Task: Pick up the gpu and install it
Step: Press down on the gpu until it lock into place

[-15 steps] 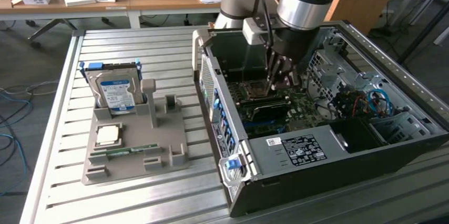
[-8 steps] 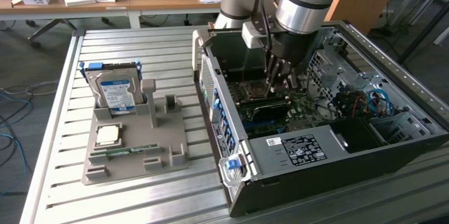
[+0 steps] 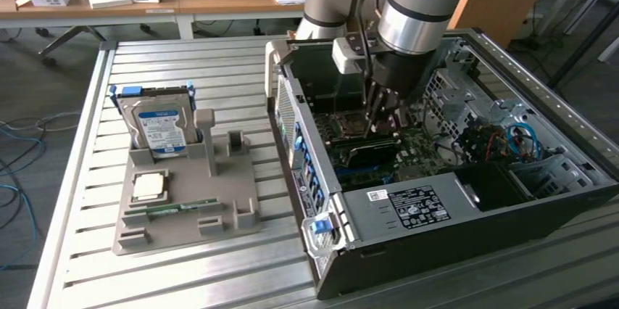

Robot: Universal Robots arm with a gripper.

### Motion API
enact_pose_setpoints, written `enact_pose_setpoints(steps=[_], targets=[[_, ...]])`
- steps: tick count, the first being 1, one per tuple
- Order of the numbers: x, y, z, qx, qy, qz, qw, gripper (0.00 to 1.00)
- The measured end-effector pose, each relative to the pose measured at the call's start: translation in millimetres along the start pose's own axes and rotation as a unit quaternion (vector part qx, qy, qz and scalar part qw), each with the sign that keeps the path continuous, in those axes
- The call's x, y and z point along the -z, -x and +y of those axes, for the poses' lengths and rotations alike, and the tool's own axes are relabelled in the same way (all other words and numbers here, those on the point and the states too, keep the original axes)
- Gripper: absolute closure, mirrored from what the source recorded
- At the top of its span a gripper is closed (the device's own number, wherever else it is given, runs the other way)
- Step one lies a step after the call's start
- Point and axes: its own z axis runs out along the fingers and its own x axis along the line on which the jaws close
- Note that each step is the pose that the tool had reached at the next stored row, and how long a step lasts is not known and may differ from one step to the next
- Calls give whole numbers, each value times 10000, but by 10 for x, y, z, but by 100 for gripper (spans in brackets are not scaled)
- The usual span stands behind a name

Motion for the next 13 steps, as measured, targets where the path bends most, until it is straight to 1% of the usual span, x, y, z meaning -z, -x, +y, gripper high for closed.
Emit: enact_pose_setpoints(steps=[8,13], targets=[[-84,-3,3,0,0,0,10000,89],[-89,-4,43,0,-1,0,10000,89]])
